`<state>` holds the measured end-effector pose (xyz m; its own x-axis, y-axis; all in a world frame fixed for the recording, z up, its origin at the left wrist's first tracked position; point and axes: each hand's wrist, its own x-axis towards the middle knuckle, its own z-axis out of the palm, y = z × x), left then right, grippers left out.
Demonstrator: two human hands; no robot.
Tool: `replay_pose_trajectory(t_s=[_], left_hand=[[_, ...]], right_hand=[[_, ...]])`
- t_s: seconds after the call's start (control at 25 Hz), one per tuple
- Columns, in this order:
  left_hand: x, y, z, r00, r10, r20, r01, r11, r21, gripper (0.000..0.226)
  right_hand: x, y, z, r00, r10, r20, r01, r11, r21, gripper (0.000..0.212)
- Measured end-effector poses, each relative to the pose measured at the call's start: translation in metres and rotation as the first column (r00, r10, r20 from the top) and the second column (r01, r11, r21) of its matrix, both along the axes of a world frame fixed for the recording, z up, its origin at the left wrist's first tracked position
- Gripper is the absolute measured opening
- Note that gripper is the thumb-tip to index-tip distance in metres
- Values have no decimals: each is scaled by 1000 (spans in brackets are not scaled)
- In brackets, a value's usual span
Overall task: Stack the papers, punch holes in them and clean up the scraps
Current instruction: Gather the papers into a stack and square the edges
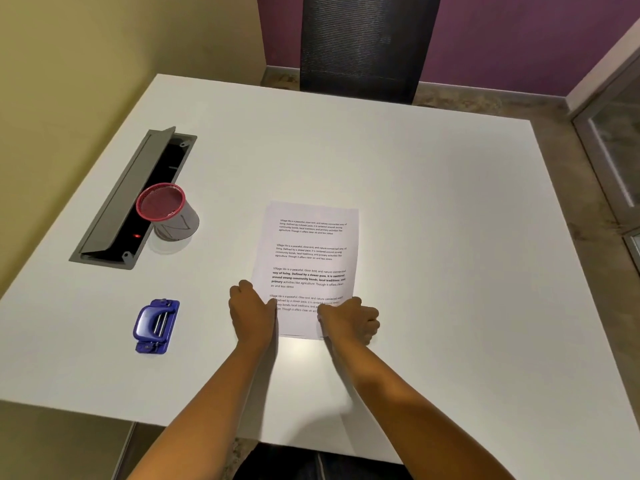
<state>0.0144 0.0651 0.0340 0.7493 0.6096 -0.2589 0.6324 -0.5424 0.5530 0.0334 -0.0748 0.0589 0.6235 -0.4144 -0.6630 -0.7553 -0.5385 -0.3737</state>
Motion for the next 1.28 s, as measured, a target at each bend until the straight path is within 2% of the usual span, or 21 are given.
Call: replay_pose_trajectory(t_s=[0.24, 0.48, 0.56, 0.68, 0.88, 1.04, 1.12, 1.2, 1.24, 1.28], left_hand=[[-7, -12, 2, 999, -43, -17, 44, 999, 23, 44], [-17, -20, 3, 998, -63, -10, 63, 998, 6, 45], [-22, -21, 2, 996, -83, -23, 83, 997, -6, 45], [-31, -25, 0, 993, -109, -45, 108, 994, -35, 43], [-53, -30, -2, 998, -58, 13, 59, 981, -183, 39], [-59, -29, 2, 995, 68, 67, -46, 957, -287, 36], [-52, -26, 7, 981, 174, 88, -124, 906, -405, 32], [-41, -24, 21, 948, 302, 98, -170, 743, -647, 28], [-34, -22, 29, 939, 328, 105, -145, 654, -743, 27], [-27, -20, 36, 943, 311, 118, -101, 606, -789, 27]], right_hand=[[-1, 7, 4, 996, -59, 71, 51, 992, 114, 68], [5, -7, 5, 976, -204, 79, 164, 920, 355, 64], [5, -14, 3, 970, -210, 118, 161, 930, 330, 54], [4, -33, 0, 976, -58, 211, 22, 986, 168, 28], [-7, -65, -3, 936, 199, 290, -215, 976, 22, 23], [-16, -88, 11, 870, 189, 455, -256, 962, 90, 25], [-19, -99, 22, 834, 180, 522, -276, 955, 111, 26], [-21, -108, 34, 796, 172, 580, -302, 943, 136, 26], [-23, -112, 39, 779, 161, 606, -312, 938, 153, 26], [-24, -116, 45, 764, 146, 629, -320, 932, 172, 27]])
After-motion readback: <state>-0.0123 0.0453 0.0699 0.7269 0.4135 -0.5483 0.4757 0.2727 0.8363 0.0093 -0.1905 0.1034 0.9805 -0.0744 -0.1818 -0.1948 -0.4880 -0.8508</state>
